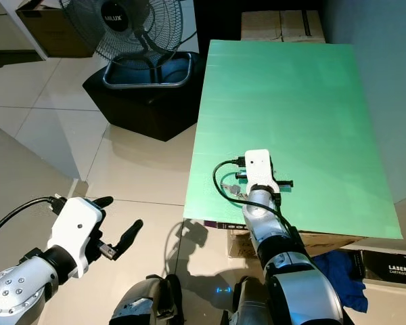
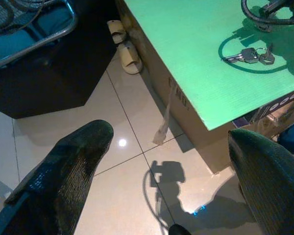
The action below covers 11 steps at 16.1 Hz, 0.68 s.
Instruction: Hang keys on a hook
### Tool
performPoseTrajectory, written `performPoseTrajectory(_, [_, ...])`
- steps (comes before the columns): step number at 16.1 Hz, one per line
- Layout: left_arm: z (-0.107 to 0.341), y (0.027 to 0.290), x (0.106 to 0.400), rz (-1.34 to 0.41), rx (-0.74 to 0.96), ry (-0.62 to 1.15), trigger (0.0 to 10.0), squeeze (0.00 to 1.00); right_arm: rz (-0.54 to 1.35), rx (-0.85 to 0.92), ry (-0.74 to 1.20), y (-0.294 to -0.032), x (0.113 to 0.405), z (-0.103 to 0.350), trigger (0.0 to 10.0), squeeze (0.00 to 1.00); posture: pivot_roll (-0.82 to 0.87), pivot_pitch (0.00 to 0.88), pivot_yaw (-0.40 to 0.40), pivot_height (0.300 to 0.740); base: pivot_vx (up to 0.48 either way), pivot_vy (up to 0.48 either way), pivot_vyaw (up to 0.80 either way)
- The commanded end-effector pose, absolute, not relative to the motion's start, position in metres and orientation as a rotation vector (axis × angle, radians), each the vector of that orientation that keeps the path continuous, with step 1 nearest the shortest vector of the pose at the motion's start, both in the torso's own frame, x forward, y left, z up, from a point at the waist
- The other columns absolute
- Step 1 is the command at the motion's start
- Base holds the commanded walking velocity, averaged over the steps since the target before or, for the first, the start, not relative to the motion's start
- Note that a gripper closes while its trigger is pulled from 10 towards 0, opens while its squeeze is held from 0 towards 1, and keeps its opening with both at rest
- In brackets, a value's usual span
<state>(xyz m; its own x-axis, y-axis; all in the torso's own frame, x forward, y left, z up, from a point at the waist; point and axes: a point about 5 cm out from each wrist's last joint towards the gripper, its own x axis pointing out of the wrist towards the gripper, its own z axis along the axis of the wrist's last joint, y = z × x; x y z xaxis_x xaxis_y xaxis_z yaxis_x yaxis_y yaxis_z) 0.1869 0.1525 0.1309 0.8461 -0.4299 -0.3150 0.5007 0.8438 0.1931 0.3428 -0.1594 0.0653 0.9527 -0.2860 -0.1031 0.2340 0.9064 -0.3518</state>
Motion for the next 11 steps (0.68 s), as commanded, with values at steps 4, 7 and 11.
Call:
performPoseTrajectory(4, [0.127, 0.153, 0.186, -0.502, 0.272, 0.282, 10.0, 0.00, -0.262, -0.331, 0.230, -0.156, 0.340, 0.056, 10.0, 0.00, 0.06, 0.271, 0.138, 0.713, 0.000, 0.000, 0.00])
performPoseTrajectory(7, [0.128, 0.152, 0.187, -0.504, 0.272, 0.281, 10.0, 0.00, -0.271, -0.274, 0.283, -0.160, 0.334, 0.047, 10.0, 1.00, 0.06, 0.272, 0.142, 0.713, 0.000, 0.000, 0.00])
performPoseTrajectory(11, [0.128, 0.153, 0.184, -0.500, 0.279, 0.284, 10.0, 0.00, -0.262, -0.282, 0.328, -0.169, 0.330, 0.039, 10.0, 1.00, 0.08, 0.271, 0.143, 0.713, 0.000, 0.000, 0.00])
